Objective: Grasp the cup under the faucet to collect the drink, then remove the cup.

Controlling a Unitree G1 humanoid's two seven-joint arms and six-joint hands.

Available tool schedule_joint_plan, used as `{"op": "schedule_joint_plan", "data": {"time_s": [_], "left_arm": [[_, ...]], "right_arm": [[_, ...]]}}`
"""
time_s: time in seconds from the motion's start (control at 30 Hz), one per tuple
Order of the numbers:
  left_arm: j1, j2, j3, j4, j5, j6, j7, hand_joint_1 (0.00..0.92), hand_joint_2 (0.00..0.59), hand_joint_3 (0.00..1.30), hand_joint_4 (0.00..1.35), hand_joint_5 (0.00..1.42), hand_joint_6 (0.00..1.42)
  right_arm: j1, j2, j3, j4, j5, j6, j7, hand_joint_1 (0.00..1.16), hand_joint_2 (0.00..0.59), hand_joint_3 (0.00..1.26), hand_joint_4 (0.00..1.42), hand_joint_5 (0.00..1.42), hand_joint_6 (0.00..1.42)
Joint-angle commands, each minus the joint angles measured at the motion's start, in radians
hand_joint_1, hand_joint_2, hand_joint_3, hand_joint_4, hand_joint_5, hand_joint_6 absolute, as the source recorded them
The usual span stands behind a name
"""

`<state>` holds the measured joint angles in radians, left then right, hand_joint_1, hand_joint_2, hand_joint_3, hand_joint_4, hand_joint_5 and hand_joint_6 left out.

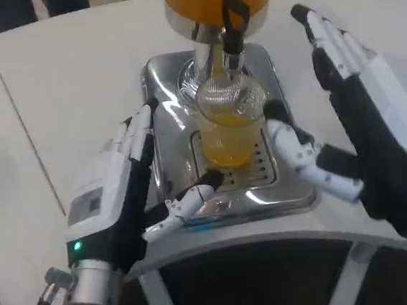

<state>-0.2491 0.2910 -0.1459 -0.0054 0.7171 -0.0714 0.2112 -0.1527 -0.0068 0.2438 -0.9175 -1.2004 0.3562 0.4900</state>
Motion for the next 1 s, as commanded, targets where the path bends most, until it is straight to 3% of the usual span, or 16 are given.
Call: {"op": "schedule_joint_plan", "data": {"time_s": [0.03, 0.17, 0.4, 0.63, 0.77, 1.0], "left_arm": [[-0.022, -0.016, -0.02, 0.036, -0.019, -0.017, 0.012, 0.162, 0.109, 0.0, 0.0, 0.03, 0.08], [-0.053, -0.029, -0.023, 0.081, -0.062, -0.032, 0.007, 0.202, 0.095, 0.0, 0.0, 0.03, 0.07], [-0.098, -0.048, -0.038, 0.138, -0.083, -0.045, 0.023, 0.224, 0.089, 0.0, 0.0, 0.03, 0.07], [-0.125, -0.065, -0.044, 0.178, -0.099, -0.063, 0.039, 0.225, 0.086, 0.0, 0.0, 0.03, 0.07], [-0.159, -0.084, -0.041, 0.23, -0.123, -0.067, 0.048, 0.224, 0.08, 0.0, 0.0, 0.03, 0.07], [-0.235, -0.12, -0.047, 0.336, -0.142, -0.092, 0.086, 0.274, 0.07, 0.0, 0.0, 0.03, 0.08]], "right_arm": [[0.111, -0.11, -0.013, 0.0, 0.005, -0.135, -0.014, 0.46, 0.54, 0.0, 0.0, 0.0, 0.0], [0.176, -0.136, -0.046, 0.023, 0.045, -0.18, -0.044, 0.5, 0.517, 0.0, 0.0, 0.0, 0.02], [0.201, -0.213, -0.081, 0.01, 0.001, -0.283, -0.043, 0.54, 0.481, 0.0, 0.0, 0.0, 0.02], [0.364, -0.258, -0.141, -0.049, 0.056, -0.353, -0.028, 0.54, 0.461, 0.0, 0.0, 0.0, 0.02], [0.448, -0.261, -0.168, -0.081, 0.075, -0.385, -0.041, 0.55, 0.447, 0.0, 0.0, 0.0, 0.02], [0.497, -0.242, -0.199, -0.095, 0.068, -0.412, -0.028, 0.55, 0.441, 0.0, 0.0, 0.0, 0.02]]}}
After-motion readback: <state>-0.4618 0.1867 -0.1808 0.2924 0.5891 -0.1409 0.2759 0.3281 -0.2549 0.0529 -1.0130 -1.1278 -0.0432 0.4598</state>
